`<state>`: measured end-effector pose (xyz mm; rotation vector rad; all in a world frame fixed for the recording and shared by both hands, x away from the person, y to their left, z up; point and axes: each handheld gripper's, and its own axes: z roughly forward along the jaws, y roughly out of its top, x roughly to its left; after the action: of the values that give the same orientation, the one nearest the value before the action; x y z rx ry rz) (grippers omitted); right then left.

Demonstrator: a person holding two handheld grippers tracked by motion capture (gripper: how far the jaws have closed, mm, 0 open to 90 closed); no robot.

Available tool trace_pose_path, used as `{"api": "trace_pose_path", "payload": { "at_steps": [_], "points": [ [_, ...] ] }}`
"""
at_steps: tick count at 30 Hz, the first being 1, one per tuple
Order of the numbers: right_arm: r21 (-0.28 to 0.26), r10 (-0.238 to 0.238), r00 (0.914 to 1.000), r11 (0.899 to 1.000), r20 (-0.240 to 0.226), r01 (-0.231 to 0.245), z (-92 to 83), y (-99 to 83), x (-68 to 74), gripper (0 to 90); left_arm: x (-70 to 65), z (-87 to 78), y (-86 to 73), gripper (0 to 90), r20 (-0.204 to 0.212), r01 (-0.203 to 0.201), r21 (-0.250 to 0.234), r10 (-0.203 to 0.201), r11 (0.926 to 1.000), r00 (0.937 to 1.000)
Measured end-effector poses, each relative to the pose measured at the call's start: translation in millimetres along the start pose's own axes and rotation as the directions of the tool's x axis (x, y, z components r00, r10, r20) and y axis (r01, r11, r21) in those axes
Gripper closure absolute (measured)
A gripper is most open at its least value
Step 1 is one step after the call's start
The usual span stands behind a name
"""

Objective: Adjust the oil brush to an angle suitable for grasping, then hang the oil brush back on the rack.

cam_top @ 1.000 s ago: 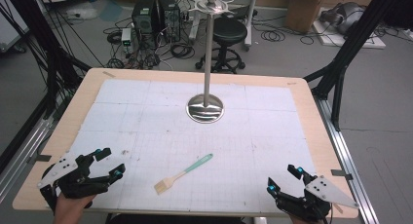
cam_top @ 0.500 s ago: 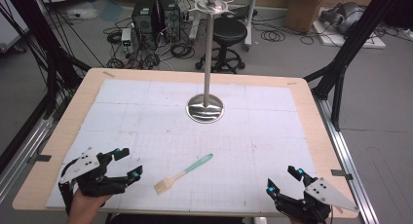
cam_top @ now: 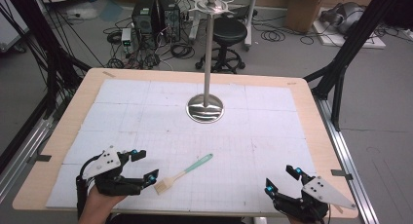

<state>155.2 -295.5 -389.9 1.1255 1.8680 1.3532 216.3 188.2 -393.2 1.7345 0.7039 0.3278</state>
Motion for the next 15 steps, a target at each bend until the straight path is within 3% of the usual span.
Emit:
{"api": "trace_pose_path", "payload": {
  "at_steps": [7, 10, 15],
  "points": [
    [0.000, 0.012, 0.9999, 1.000, 0.004, -0.012, 0.8, -0.7, -2.1, 20.6, -4.8, 11.7, 4.1, 22.8, 0.029, -0.003, 0.033, 0.003, 0.9994, 0.9996],
    [-0.001, 0.003, 1.0000, 1.000, 0.006, -0.003, 0.3, -0.1, -1.2, 20.6, -10.8, 21.4, 6.0, 23.2, 0.053, -0.011, 0.073, 0.007, 0.9973, 0.9986],
    [0.002, -0.003, 1.0000, 1.000, 0.001, 0.003, 2.5, 0.6, 0.0, 20.6, -14.3, 37.4, 5.5, 22.5, 0.050, -0.007, 0.127, 0.000, 0.9918, 0.9987]
  ]
}}
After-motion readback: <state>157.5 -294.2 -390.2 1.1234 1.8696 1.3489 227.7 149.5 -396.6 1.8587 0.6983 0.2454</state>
